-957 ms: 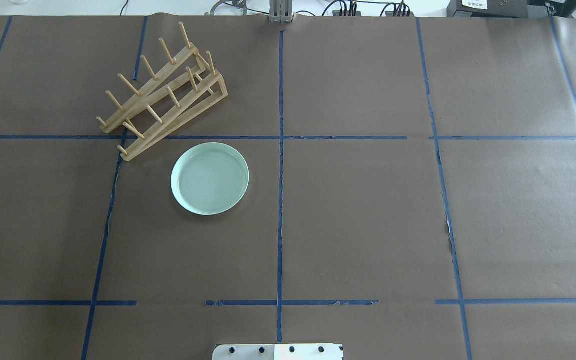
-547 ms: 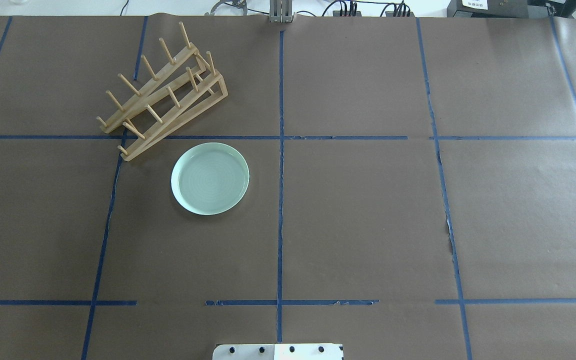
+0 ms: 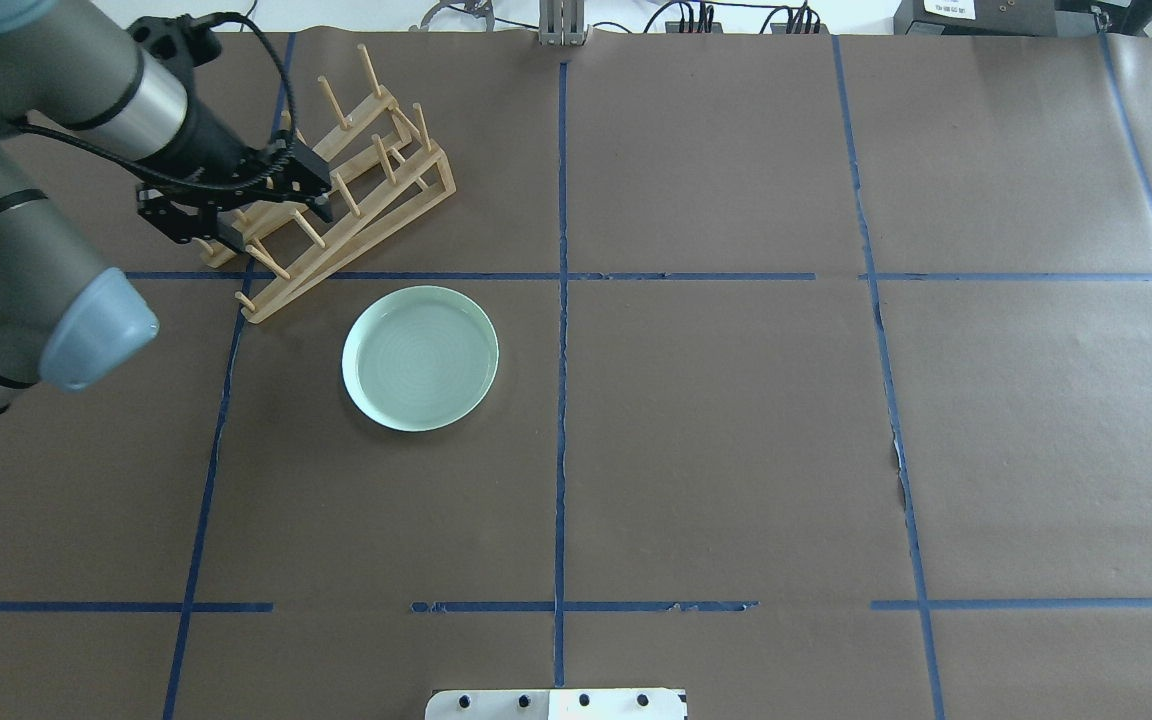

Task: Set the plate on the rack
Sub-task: 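Move the left gripper past the rack down to the pale green plate's rim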

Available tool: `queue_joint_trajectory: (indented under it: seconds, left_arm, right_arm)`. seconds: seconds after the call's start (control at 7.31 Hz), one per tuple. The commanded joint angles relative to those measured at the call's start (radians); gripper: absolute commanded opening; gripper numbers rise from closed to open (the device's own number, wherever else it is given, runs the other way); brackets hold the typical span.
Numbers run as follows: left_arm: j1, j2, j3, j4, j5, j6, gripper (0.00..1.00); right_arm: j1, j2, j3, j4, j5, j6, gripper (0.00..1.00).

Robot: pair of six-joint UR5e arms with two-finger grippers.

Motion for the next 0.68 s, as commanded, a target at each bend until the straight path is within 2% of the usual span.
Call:
queue_joint_trajectory:
  seconds: [0.0,0.27,0.55]
  left_arm:
    - [0.161,-0.189,0.16,0.097,0.164,-0.089,0.99]
    - [0.282,-0.269,0.297,0.091,0.301,-0.085,0.96]
    - [0.317,-0.308,0.376,0.058,0.356,-0.042,0.89]
  right_arm:
    - [0.0,-0.001,0.0,0.0,0.0,0.0,1.0]
    - [0.0,-0.001,0.0,0.0,0.0,0.0,1.0]
    - [0.0,-0.001,0.0,0.0,0.0,0.0,1.0]
